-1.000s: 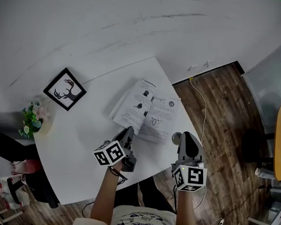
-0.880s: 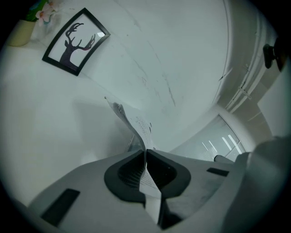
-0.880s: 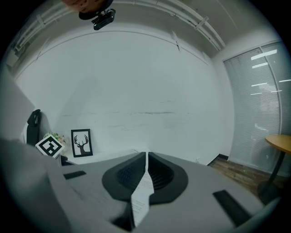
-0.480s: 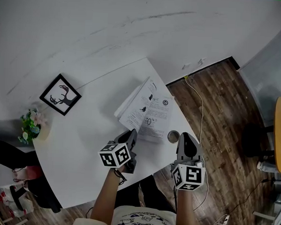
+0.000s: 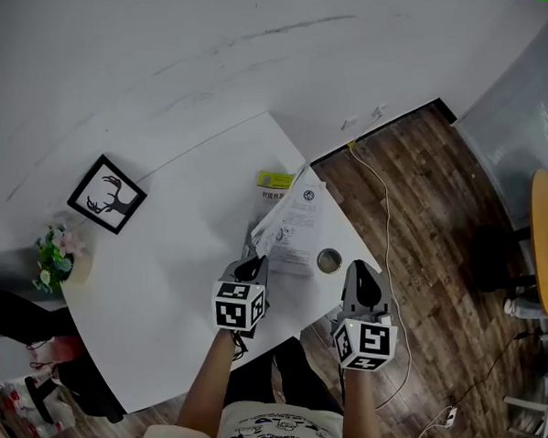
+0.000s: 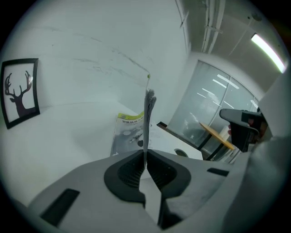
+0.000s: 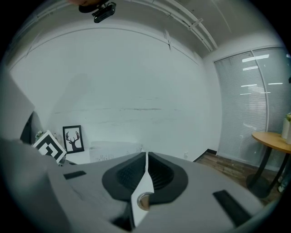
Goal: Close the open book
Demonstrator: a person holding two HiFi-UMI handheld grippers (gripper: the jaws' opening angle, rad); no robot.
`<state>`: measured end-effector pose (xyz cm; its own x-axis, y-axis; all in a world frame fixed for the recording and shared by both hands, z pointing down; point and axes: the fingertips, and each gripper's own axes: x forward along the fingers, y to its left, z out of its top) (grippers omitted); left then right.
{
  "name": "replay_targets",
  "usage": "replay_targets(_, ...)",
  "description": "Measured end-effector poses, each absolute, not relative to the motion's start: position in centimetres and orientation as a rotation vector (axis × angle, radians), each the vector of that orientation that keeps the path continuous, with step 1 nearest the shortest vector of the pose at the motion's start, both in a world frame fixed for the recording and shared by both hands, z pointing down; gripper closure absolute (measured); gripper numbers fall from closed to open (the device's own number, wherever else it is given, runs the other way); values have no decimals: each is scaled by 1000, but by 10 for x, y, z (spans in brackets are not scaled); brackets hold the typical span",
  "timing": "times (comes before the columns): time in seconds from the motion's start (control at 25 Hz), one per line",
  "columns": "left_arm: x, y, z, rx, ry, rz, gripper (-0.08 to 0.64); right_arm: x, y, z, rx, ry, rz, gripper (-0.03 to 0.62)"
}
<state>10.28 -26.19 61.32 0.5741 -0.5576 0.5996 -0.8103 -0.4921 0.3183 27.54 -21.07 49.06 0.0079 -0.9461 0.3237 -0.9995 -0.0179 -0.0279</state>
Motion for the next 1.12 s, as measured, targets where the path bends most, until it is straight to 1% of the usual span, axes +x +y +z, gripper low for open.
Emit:
replay_targets(0.36,118,-254,630,2277,-1096,785,523,288,-195,500,2117,-1982,416,561)
replay_targets(0.52,127,-252,636,2311,-1081,869,506,295,-188,502,2145,-1953,431,561)
replay_targets(0.6,133,-249,639,2328,-1067,912,487,298,-185,502,2157,-1944,437,561)
replay_targets(0.76,142,-240,651,2342,-1037,1023,412,304,-177,501,2175,-1930,439,561)
replay_targets(0.88,145,-238,655,2370,-1042,1094,396,310,-173,500,2188,-1921,440,561)
replay_targets(1.12,152,-229,652,2379,-969,1059,326,314,-170,496,2200,-1927,441,561)
